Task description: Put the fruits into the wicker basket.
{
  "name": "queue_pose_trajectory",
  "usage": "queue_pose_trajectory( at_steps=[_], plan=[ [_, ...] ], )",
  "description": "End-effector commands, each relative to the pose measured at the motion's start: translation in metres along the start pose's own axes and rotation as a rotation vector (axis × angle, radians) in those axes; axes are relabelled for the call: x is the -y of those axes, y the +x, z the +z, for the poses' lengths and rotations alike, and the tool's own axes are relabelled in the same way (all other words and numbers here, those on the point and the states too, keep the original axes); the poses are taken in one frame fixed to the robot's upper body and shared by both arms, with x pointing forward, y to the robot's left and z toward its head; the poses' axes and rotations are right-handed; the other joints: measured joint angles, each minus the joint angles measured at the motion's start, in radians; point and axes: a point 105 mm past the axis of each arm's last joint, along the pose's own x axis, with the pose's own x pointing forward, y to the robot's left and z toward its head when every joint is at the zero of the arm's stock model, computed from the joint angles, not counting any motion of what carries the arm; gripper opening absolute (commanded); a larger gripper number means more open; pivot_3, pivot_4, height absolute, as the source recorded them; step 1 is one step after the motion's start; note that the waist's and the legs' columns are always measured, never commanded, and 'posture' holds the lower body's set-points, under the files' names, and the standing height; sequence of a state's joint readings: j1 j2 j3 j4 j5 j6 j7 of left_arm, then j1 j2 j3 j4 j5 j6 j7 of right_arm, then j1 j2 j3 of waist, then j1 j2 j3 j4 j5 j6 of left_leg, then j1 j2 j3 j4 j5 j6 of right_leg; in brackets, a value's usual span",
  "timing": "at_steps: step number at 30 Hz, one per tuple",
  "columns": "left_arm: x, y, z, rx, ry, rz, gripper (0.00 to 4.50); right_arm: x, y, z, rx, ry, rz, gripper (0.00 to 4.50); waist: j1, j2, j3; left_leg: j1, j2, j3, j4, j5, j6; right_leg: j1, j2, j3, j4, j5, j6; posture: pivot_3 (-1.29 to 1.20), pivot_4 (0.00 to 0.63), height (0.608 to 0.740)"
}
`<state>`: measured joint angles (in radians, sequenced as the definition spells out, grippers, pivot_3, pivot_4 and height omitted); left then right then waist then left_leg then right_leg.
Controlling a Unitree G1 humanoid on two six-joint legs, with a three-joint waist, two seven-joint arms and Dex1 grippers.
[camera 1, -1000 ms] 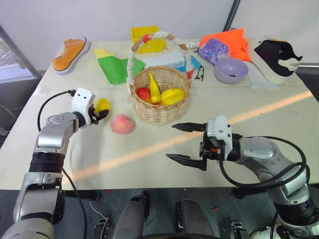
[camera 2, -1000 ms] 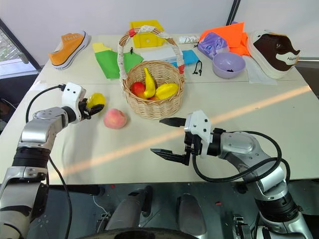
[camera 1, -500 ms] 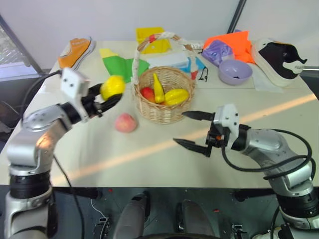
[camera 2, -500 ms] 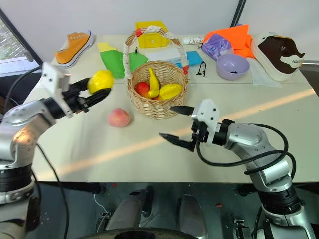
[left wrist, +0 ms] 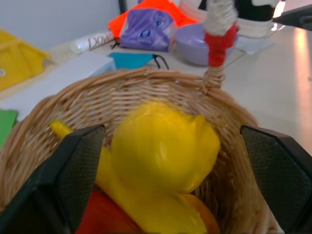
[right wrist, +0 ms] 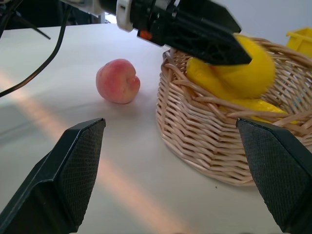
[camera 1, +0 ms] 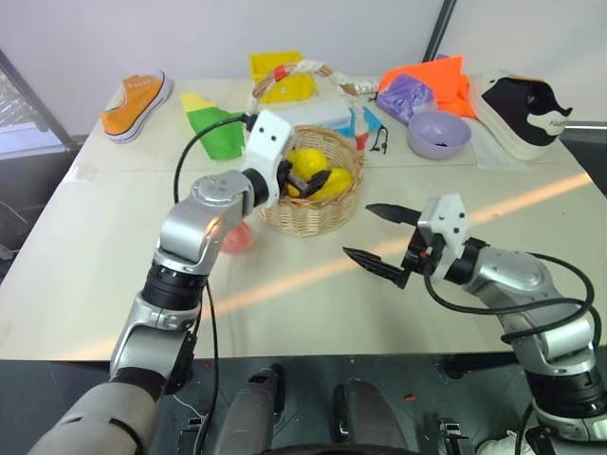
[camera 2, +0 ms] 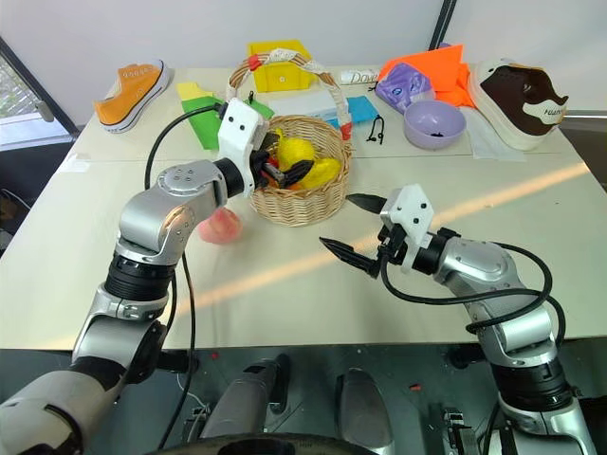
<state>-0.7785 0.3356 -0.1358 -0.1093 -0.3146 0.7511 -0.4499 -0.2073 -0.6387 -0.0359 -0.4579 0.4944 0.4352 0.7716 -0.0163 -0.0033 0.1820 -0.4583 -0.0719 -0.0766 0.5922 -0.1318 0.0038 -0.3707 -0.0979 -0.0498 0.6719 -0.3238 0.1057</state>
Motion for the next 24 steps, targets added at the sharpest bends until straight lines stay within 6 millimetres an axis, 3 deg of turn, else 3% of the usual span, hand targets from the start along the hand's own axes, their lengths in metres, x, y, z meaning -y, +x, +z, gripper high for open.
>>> queue_pose_trajectory(
  at_steps=[1,6,11,19,24],
  plan=[
    [-0.013,-0.033,0.023,0.109,0.068,0.001,4.46,-0.001,-0.002,0.015,0.044,-0.054,-0.011,4.50,0.000,0.000,0.000,0.000,0.000,0.000,0.000,0.000,0.000,0.000,0.000,0.000,0.000,0.000,0.000,0.00,0.150,0.740],
    [-0.044,-0.085,0.002,0.038,0.062,0.059,4.46,0.001,-0.002,0.015,0.036,-0.061,-0.006,4.50,0.004,0.001,0.000,0.000,0.001,0.000,0.000,0.000,0.000,-0.001,-0.001,0.002,0.000,0.000,0.000,0.00,0.150,0.740],
    [-0.048,-0.121,-0.031,-0.123,0.088,0.041,4.46,0.005,-0.002,0.017,0.031,-0.071,0.005,4.50,0.007,0.001,0.000,0.000,0.000,0.000,0.000,-0.001,0.000,-0.001,-0.002,0.002,-0.003,0.000,-0.001,0.00,0.150,0.740],
    [-0.038,-0.112,-0.071,-0.262,0.068,-0.057,4.46,0.003,0.005,0.020,0.045,-0.074,0.034,4.50,0.029,0.001,0.000,0.000,0.000,0.001,0.000,-0.002,0.001,-0.003,-0.003,0.003,-0.006,-0.001,-0.004,0.00,0.150,0.740],
    [-0.043,-0.102,-0.094,-0.349,0.075,-0.051,4.46,0.001,0.005,0.022,0.053,-0.075,0.029,4.50,0.029,0.001,0.000,-0.001,0.000,0.001,-0.001,-0.002,0.002,-0.003,-0.003,0.003,-0.006,0.000,-0.001,0.00,0.150,0.740]
  ],
)
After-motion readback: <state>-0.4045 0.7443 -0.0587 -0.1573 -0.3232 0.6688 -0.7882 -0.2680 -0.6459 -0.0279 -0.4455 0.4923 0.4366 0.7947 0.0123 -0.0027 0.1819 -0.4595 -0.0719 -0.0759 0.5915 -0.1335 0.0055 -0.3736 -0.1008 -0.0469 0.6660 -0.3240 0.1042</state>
